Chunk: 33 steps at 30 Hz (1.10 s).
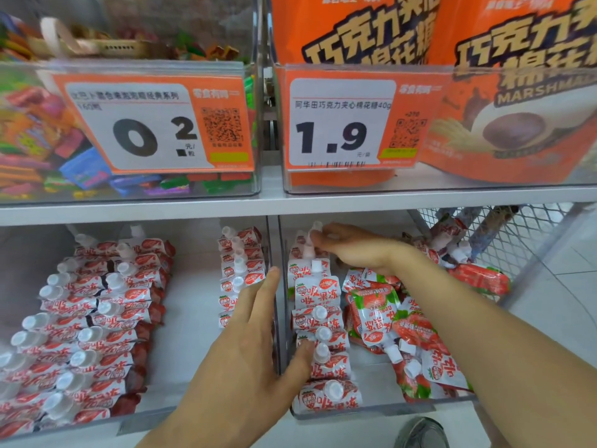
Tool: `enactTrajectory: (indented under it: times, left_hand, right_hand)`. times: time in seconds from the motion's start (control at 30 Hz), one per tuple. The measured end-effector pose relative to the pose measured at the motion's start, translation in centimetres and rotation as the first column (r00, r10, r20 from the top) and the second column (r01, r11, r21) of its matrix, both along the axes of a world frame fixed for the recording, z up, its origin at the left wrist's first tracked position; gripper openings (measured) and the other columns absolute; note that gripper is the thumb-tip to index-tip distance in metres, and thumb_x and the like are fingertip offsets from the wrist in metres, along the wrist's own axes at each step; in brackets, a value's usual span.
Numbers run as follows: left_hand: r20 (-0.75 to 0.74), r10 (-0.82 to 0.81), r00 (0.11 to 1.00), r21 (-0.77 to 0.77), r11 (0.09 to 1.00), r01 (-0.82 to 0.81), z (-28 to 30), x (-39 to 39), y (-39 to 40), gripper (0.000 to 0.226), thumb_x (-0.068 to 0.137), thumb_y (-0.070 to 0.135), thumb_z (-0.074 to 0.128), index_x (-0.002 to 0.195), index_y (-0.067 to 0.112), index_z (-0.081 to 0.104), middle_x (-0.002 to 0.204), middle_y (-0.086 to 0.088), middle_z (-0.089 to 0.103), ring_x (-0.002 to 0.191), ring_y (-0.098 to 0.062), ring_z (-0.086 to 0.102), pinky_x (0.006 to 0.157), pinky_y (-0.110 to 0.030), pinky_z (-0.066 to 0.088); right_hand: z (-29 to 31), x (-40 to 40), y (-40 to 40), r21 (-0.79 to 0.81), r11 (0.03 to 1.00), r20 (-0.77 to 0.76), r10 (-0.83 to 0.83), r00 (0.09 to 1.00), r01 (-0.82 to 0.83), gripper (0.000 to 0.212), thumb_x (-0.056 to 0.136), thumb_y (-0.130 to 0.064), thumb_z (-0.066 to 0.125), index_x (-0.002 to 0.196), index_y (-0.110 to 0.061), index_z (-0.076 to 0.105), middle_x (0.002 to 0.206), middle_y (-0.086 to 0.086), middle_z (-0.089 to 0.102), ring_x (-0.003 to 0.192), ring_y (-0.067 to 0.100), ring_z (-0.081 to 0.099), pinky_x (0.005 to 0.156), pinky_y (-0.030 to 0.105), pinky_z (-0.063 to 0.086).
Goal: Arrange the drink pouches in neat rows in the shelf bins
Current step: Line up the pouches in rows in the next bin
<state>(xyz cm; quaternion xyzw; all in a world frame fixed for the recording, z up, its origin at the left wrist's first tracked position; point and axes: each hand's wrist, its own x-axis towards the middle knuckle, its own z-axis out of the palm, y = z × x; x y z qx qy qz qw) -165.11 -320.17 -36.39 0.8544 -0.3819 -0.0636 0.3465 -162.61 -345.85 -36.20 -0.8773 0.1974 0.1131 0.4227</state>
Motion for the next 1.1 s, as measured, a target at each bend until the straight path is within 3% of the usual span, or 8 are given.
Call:
enactTrajectory:
  times: [0.07, 0.3, 0.4, 0.5, 0.73, 0.83, 0.93, 1.1]
  left_hand:
    - [-0.009, 0.0, 1.0, -0.001, 1.0, 0.0, 0.0, 0.0, -0.1, 0.091, 0.079, 0.065, 0.051, 0.146, 0.047, -0.007, 0.14, 0.032, 0.012, 0.119, 0.005, 0.045, 0.09, -0.006, 0.034]
    - [0.026, -0.001, 1.0, 0.019, 1.0, 0.0, 0.0, -0.2, -0.2, 0.088, 0.078, 0.063, 0.051, 0.148, 0.045, -0.001, 0.133, 0.034, 0.017, 0.114, 0.002, 0.046, 0.073, -0.002, 0.032]
    - [0.035, -0.004, 0.999, 0.028, 1.0, 0.003, 0.0, -0.2, -0.3, 0.088, 0.076, 0.066, 0.048, 0.148, 0.044, 0.001, 0.136, 0.032, 0.017, 0.111, 0.002, 0.048, 0.071, -0.003, 0.034]
    - [0.034, -0.003, 0.999, 0.026, 1.0, 0.002, 0.0, -0.2, -0.3, 0.089, 0.076, 0.066, 0.046, 0.149, 0.041, 0.002, 0.138, 0.029, 0.018, 0.112, 0.003, 0.048, 0.078, -0.008, 0.034]
    - [0.017, -0.012, 1.0, 0.027, 1.0, 0.011, 0.1, 0.0, -0.1, 0.09, 0.076, 0.067, 0.046, 0.149, 0.04, 0.001, 0.139, 0.028, 0.018, 0.115, 0.002, 0.047, 0.083, -0.01, 0.036]
    - [0.022, -0.015, 1.0, 0.034, 0.999, 0.014, 0.3, 0.0, -0.2, 0.09, 0.076, 0.067, 0.047, 0.149, 0.04, 0.0, 0.137, 0.028, 0.017, 0.113, 0.001, 0.049, 0.082, -0.01, 0.038]
    - [0.018, -0.014, 1.0, 0.028, 1.0, 0.014, 0.3, 0.0, -0.1, 0.09, 0.077, 0.067, 0.047, 0.149, 0.04, -0.001, 0.138, 0.027, 0.018, 0.115, 0.003, 0.048, 0.085, -0.009, 0.037]
    - [0.017, -0.024, 1.0, 0.02, 1.0, 0.023, 0.3, 0.1, 0.0, 0.09, 0.08, 0.062, 0.052, 0.148, 0.041, -0.004, 0.141, 0.028, 0.015, 0.121, 0.005, 0.041, 0.086, -0.005, 0.032]
  right_hand:
    - [-0.5, 0.1, 0.2, 0.154, 0.988, -0.011, -0.032, 0.999, 0.033, 0.058, 0.095, -0.065, 0.043, 0.137, -0.025, 0.049, 0.135, -0.003, 0.058, 0.122, 0.022, 0.057, 0.103, 0.043, 0.05]
    - [0.0, 0.0, 0.4, 0.258, 0.964, -0.089, 0.091, 0.992, -0.066, 0.038, 0.1, -0.045, 0.05, 0.132, -0.024, 0.051, 0.135, 0.002, 0.056, 0.12, 0.022, 0.057, 0.096, 0.04, 0.055]
    - [0.1, 0.3, 1.3, 0.072, 0.991, -0.101, 0.119, 0.988, -0.112, 0.051, 0.098, -0.06, 0.042, 0.135, -0.025, 0.048, 0.135, 0.001, 0.056, 0.123, 0.022, 0.054, 0.098, 0.035, 0.047]
    - [-0.7, 0.5, 2.1, -0.138, 0.984, -0.024, 0.11, 0.994, -0.112, 0.04, 0.097, -0.061, 0.041, 0.116, -0.026, 0.052, 0.112, 0.005, 0.062, 0.103, 0.025, 0.058, 0.08, 0.035, 0.042]
    - [1.6, 0.0, 2.4, -0.121, 0.971, -0.137, 0.188, 0.973, -0.205, 0.046, 0.106, -0.046, 0.028, 0.144, -0.027, 0.047, 0.151, 0.0, 0.046, 0.138, 0.023, 0.042, 0.104, 0.031, 0.03]
    - [1.2, 0.2, 3.0, -0.139, 0.978, -0.127, 0.135, 0.983, -0.152, 0.054, 0.105, -0.053, 0.022, 0.131, -0.022, 0.057, 0.146, 0.014, 0.051, 0.132, 0.035, 0.048, 0.111, 0.041, 0.033]
    - [0.3, -0.2, 3.0, -0.15, 0.98, -0.064, 0.126, 0.99, -0.134, 0.063, 0.098, -0.067, 0.029, 0.131, -0.023, 0.058, 0.142, 0.006, 0.057, 0.127, 0.029, 0.053, 0.111, 0.044, 0.037]
    - [0.0, -2.2, 2.8, -0.212, 0.967, 0.108, 0.167, 0.98, -0.142, 0.051, 0.101, -0.057, 0.037, 0.144, -0.032, 0.048, 0.15, -0.008, 0.048, 0.137, 0.015, 0.045, 0.111, 0.032, 0.035]
